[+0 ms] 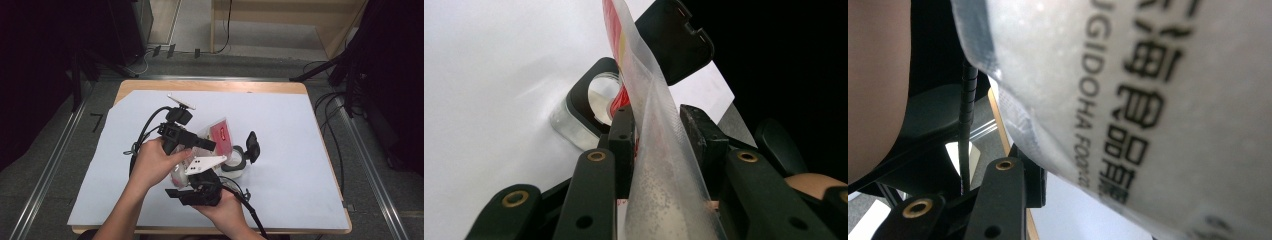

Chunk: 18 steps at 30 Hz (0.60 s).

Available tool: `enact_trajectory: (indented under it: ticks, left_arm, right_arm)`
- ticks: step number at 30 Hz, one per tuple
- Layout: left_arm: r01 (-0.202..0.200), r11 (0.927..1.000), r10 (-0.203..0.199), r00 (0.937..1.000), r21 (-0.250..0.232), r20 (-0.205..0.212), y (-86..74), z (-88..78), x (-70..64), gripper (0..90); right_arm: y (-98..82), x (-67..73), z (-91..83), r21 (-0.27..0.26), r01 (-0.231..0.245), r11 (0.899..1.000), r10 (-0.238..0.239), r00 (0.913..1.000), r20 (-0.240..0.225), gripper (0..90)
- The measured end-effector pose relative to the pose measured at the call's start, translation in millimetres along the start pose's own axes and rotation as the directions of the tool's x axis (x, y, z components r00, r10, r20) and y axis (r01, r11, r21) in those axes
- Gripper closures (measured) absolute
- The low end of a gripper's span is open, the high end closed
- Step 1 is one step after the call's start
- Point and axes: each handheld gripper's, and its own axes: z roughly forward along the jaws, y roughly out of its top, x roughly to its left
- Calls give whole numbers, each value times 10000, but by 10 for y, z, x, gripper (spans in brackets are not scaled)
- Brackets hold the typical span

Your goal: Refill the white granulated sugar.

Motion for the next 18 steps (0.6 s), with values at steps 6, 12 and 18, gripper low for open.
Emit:
enact_trajectory:
  ticks: [6, 12, 18]
  left_arm:
    - [-28, 10000, 28, 10000, 9, 15, 0, 0, 0, 697]
    - [-37, 10000, 37, 10000, 10, 15, 1, 1, 1, 697]
    - [-25, 10000, 25, 10000, 10, 7, 0, 3, 4, 698]
  right_arm:
    - [-1, 2, -2, -8, -22, 10000, 22, 10000, -1, 638]
    - [-1, 2, -3, -13, -29, 10000, 29, 10000, 4, 637]
    - [-2, 1, 0, 5, -6, 10000, 6, 10000, 20, 637]
